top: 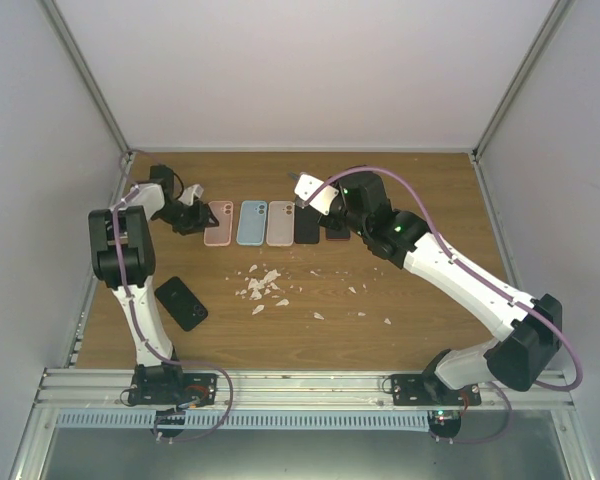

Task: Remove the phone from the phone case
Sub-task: Place the phone case at the center of the board, then place the phone at the center of the board.

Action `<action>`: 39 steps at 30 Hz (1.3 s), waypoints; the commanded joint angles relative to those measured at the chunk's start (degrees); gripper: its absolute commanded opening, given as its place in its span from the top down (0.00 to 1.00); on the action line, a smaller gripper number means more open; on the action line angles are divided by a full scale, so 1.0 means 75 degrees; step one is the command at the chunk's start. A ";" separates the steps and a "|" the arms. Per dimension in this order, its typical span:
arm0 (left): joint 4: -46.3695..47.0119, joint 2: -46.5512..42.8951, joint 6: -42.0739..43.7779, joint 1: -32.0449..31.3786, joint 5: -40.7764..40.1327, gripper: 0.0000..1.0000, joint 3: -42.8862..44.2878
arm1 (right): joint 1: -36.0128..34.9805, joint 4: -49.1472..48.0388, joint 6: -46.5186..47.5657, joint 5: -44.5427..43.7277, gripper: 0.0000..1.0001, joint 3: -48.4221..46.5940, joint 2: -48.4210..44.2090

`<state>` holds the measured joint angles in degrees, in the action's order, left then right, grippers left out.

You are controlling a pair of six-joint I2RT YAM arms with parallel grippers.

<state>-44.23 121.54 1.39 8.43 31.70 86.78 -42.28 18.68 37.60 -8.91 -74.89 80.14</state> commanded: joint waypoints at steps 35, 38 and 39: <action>0.8636 -0.6284 -0.8417 -0.0998 0.4458 0.01 -0.2837 | -0.1451 -0.6364 0.6634 -0.1631 1.00 0.2068 -0.1052; 0.9190 -0.6449 -0.8928 -0.1445 0.4037 0.01 -0.3308 | -0.1652 -0.6522 0.6988 -0.1744 1.00 0.2052 -0.0893; 0.9376 -0.6483 -0.9065 -0.1577 0.3918 0.01 -0.3441 | -0.1720 -0.6551 0.7099 -0.1773 1.00 0.2052 -0.0846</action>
<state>13.67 75.46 -57.95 -0.03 63.99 64.34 -53.63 -21.17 84.51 -19.84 -58.57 73.32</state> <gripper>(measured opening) 0.990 0.090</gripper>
